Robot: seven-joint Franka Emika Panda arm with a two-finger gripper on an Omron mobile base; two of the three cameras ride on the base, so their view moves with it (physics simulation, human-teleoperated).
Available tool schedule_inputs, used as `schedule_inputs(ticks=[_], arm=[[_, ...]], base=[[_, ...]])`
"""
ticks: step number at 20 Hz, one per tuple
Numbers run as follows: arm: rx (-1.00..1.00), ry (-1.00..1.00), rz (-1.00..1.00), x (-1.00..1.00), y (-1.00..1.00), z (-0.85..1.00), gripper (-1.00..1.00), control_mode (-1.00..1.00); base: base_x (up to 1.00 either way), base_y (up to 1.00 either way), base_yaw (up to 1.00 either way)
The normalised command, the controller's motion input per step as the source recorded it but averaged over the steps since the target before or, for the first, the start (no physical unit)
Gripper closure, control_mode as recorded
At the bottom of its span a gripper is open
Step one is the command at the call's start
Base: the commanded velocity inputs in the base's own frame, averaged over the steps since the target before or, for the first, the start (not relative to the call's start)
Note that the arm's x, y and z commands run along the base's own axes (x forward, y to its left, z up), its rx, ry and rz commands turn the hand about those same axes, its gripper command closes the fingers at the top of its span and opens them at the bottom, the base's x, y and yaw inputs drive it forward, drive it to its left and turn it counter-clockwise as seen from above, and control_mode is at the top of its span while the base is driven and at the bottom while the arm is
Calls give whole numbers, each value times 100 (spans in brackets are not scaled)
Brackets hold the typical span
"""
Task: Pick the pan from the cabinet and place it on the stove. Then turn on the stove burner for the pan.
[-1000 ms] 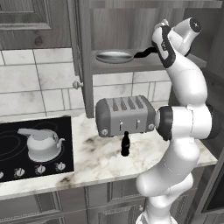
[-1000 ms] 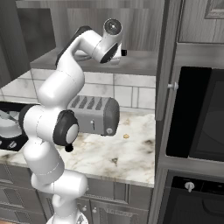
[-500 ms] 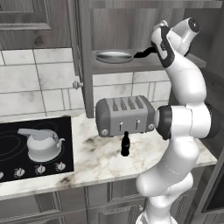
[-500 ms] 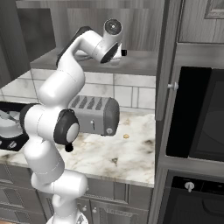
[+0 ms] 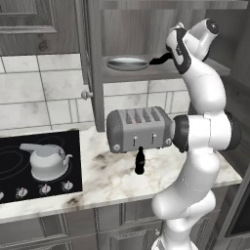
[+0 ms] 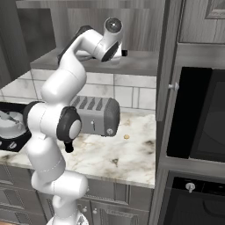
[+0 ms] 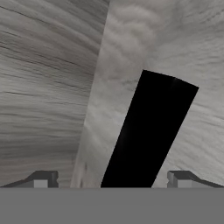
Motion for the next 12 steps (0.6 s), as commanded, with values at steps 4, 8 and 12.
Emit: schedule_inputs(ticks=[4, 8, 12], arm=[[0, 0, 0, 31, 19, -37, -100, -100], [4, 0, 0, 25, 17, -34, -100, -100], [5, 0, 0, 23, 15, -36, -100, -100]], base=[[0, 0, 0], [0, 0, 0], [0, 0, 0]])
